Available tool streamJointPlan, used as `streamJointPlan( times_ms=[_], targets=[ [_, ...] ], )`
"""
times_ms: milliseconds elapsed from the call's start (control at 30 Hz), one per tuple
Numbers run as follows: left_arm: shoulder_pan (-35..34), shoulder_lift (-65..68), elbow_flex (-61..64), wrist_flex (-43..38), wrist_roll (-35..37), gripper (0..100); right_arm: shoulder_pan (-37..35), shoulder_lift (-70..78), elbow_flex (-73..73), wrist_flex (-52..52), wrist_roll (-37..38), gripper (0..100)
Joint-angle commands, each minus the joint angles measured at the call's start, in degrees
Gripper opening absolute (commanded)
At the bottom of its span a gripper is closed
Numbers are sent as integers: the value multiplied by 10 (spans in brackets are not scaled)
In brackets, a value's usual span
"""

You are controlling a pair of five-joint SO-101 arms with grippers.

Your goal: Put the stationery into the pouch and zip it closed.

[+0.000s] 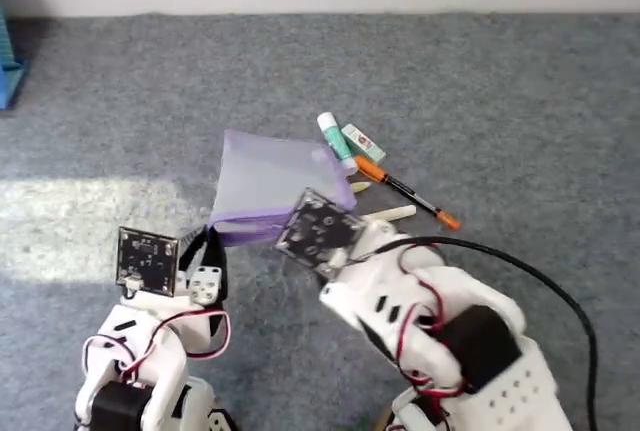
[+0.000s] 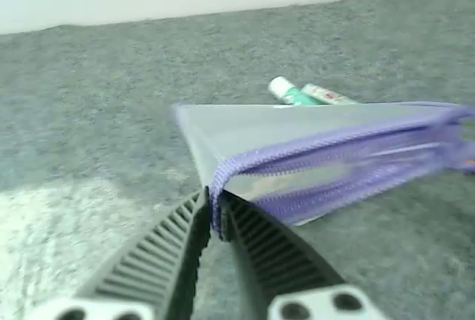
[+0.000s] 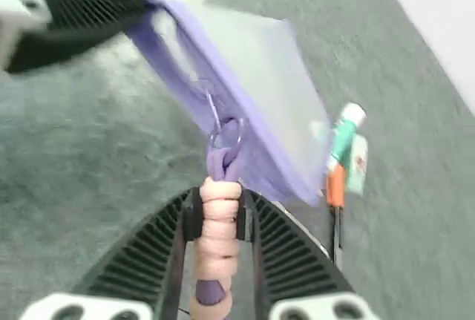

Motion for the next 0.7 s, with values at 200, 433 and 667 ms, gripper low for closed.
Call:
streamJointPlan(
  times_ms=[200,433,667],
  targets=[
    [-30,1,-3,11,-18,12,142,-58,-32,8,3,8],
    [-30,1,-2,11,-18,12,211,-69,-32,8,1,8],
    [-25,1,0,7,-18,27,202,-86,-32,12,-33,8]
  ],
)
